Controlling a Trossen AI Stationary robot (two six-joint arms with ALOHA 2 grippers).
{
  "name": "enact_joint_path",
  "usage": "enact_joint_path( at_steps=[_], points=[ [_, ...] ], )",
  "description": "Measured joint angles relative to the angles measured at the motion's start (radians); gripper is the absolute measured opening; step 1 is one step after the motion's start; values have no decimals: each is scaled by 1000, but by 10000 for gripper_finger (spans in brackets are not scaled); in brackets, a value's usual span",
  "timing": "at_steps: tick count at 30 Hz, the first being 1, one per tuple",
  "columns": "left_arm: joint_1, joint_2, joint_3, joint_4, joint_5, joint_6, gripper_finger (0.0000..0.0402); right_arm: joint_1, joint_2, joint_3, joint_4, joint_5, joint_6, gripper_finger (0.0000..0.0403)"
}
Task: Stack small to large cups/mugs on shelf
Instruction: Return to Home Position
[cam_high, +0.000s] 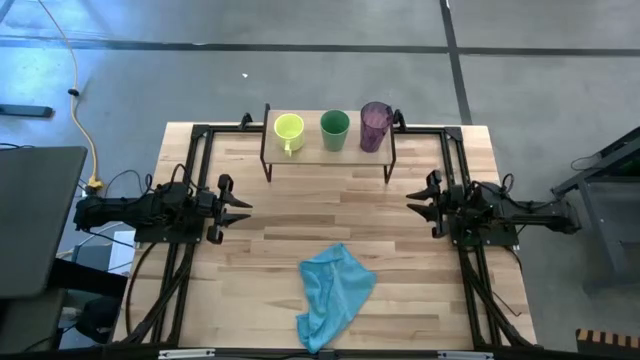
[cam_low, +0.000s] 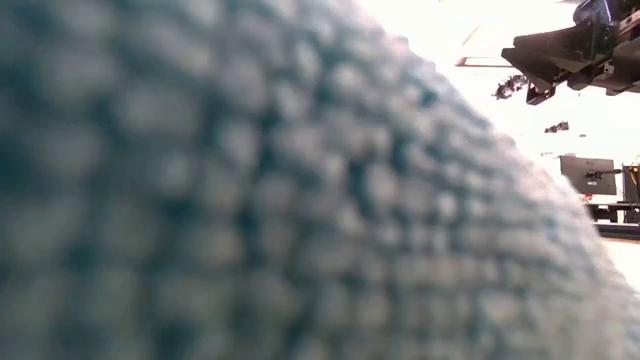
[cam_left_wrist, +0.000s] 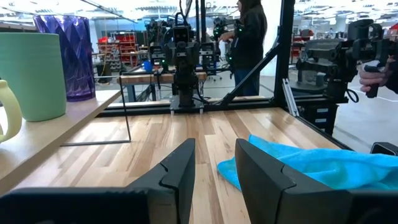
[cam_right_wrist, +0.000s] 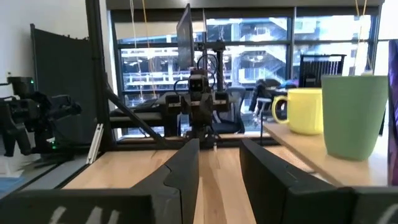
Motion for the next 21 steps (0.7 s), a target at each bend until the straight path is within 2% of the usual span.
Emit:
enact_joint_path(
  at_steps=[9, 21],
  points=[
    [0, 0, 0, 0, 0, 0, 104, 0, 0, 0, -90, 0, 10, 108],
    [0, 0, 0, 0, 0, 0, 104, 0, 0, 0, -117, 0, 16, 108]
  ],
)
